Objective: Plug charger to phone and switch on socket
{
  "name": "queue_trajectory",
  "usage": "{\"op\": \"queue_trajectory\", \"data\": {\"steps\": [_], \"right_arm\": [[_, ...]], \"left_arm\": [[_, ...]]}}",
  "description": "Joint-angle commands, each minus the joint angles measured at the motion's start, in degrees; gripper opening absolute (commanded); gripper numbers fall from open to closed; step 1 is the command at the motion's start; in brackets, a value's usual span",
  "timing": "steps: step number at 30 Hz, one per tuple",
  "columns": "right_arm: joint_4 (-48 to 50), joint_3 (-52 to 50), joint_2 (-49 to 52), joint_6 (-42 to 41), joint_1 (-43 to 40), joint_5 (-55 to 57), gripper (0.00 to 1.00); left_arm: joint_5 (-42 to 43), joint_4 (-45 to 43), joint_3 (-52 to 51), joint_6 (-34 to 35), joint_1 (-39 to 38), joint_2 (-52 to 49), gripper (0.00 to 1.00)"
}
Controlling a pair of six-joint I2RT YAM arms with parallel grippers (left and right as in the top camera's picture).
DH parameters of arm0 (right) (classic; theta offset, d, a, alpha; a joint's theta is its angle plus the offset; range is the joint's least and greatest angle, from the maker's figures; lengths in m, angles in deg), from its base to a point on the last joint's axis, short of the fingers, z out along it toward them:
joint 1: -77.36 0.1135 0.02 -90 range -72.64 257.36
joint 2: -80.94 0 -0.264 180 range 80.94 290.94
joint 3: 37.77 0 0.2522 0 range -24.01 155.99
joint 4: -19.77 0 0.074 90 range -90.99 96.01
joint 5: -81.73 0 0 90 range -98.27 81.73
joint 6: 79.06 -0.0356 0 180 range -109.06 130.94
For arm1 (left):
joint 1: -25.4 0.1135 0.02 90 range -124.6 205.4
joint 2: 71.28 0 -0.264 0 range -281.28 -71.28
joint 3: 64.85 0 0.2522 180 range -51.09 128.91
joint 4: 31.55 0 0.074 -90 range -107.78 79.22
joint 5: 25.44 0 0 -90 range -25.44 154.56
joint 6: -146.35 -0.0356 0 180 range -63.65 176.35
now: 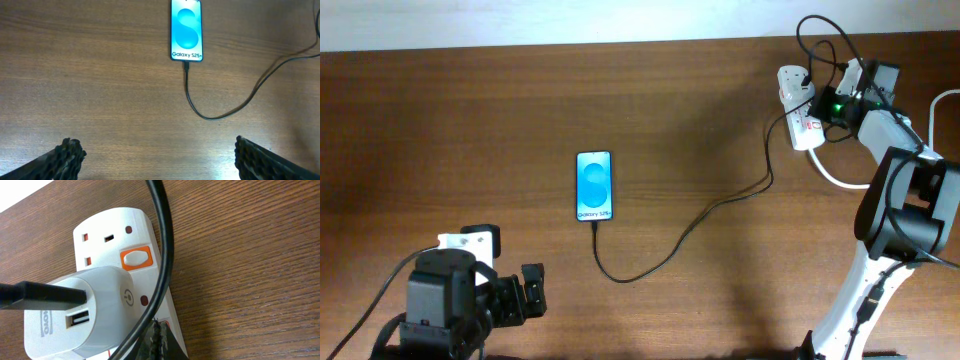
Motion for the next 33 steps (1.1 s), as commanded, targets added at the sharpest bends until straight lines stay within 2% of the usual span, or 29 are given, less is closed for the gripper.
{"op": "queue_trajectory", "data": {"steps": [1,24,28,33], "right_arm": [[-2.5,-1.9,3.5,2.5,5.1,-5.7,0.04],[-10.0,-2.0,6.7,2.3,7.3,-7.8,0.04],[-15.1,-1.9,5.7,-0.5,6.8,-0.3,0.04],[-23.3,-1.9,-0.9,-1.4,4.5,5.0,0.04]], "left_arm": [[-0.5,-0.1,-0.1,0.3,-0.2,0.2,0.99],[-0.5,-0.1,-0.1,0.3,-0.2,0.2,0.99],[-0.5,-0.1,-0.1,0.3,-0.2,0.2,1.0],[-0.5,-0.1,-0.1,0.3,-0.2,0.2,0.99]]}}
